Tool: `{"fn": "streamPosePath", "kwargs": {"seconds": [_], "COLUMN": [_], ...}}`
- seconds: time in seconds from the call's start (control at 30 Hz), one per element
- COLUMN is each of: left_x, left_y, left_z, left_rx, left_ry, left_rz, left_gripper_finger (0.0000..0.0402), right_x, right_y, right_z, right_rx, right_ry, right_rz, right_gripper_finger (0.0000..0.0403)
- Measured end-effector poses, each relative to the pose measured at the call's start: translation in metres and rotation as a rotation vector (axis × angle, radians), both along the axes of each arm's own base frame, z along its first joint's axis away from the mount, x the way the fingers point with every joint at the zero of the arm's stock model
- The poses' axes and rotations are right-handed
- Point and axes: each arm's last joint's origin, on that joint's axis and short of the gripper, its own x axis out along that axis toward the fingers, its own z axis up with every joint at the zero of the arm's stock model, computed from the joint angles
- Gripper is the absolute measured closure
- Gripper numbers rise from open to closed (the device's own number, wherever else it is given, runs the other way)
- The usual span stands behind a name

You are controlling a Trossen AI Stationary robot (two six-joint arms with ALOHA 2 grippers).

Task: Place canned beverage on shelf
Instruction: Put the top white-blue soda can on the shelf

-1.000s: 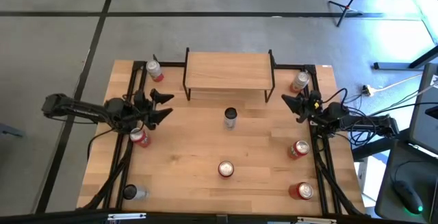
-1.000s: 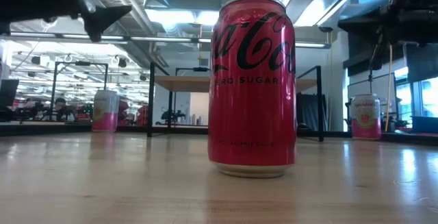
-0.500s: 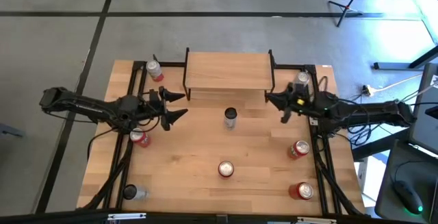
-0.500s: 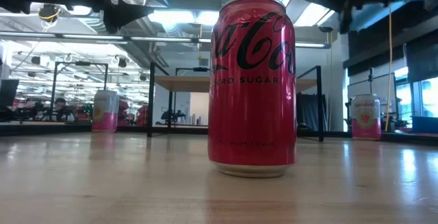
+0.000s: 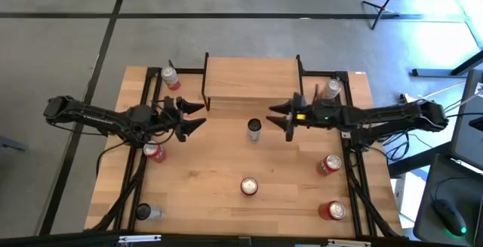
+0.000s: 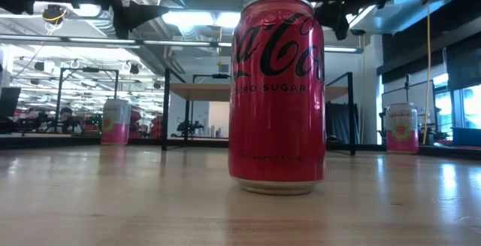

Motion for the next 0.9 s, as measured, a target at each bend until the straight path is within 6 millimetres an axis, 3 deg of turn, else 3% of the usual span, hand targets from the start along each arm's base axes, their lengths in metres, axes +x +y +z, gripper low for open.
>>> {"fn": "streamPosePath", "kwargs": {"seconds": [0.2, 0.37, 0.6, 0.9], "left_x": [0.000, 0.000, 0.000, 0.000], "left_y": [0.000, 0.000, 0.000, 0.000], "left_z": [0.002, 0.002, 0.002, 0.002], "left_rx": [-0.003, -0.003, -0.004, -0.007], "left_ry": [-0.020, -0.020, -0.020, -0.021], "left_rz": [0.011, 0.011, 0.011, 0.011], "left_gripper_finger": [0.0053, 0.0053, 0.0053, 0.0053], "right_x": [0.022, 0.033, 0.043, 0.061], "right_y": [0.000, 0.000, -0.002, 0.002], "right_z": [-0.006, -0.011, -0.016, -0.048], "right_rx": [0.000, 0.000, 0.013, 0.025], "right_ry": [0.110, 0.139, 0.092, 0.198], "right_rz": [-0.003, -0.006, -0.041, 0.007], "right_gripper_finger": [0.0081, 0.0037, 0.0026, 0.0041]}}
